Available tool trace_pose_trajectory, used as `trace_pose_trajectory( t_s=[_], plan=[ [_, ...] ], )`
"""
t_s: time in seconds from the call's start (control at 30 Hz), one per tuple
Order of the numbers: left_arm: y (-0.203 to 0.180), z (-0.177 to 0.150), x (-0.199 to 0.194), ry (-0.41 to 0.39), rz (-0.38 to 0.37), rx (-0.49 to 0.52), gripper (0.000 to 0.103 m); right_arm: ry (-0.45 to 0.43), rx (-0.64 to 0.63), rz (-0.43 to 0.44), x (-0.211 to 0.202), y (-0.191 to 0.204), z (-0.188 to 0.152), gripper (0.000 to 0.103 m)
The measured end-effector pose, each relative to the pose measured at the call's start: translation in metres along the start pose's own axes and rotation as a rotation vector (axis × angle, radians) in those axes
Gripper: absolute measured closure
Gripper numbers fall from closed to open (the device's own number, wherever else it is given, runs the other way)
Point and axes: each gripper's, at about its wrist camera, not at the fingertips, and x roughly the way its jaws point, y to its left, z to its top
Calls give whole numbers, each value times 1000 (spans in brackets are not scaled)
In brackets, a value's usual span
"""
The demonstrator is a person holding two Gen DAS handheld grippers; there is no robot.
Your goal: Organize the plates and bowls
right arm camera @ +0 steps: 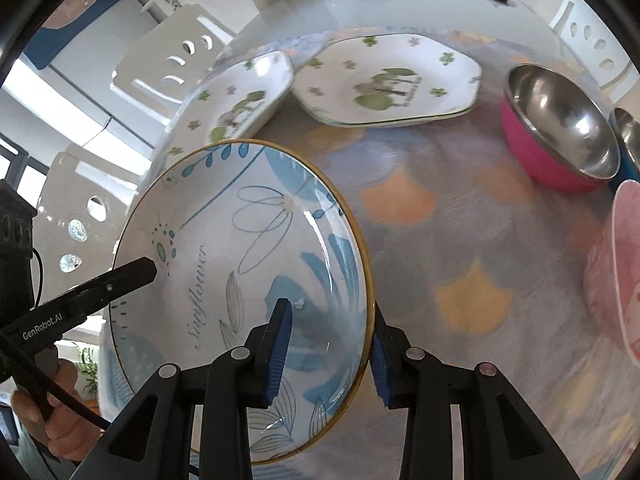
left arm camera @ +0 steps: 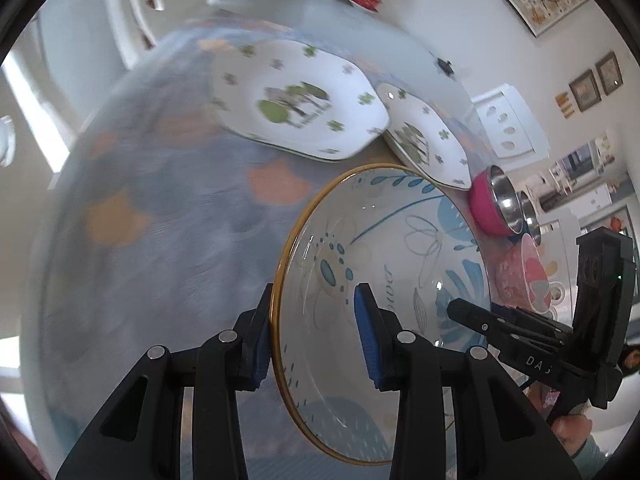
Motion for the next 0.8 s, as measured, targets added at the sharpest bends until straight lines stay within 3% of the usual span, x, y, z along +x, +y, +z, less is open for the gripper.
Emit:
trace_pose_trajectory(
  t_s=[0.3, 0.8],
  plan=[
    [48, -35, -34, -55, 69, -69, 70, 54, -19, 18, 16, 63, -18, 68],
    [83, -52, 9, -22, 93, -73, 70, 54, 25, -60, 61, 76, -33, 68]
  ],
)
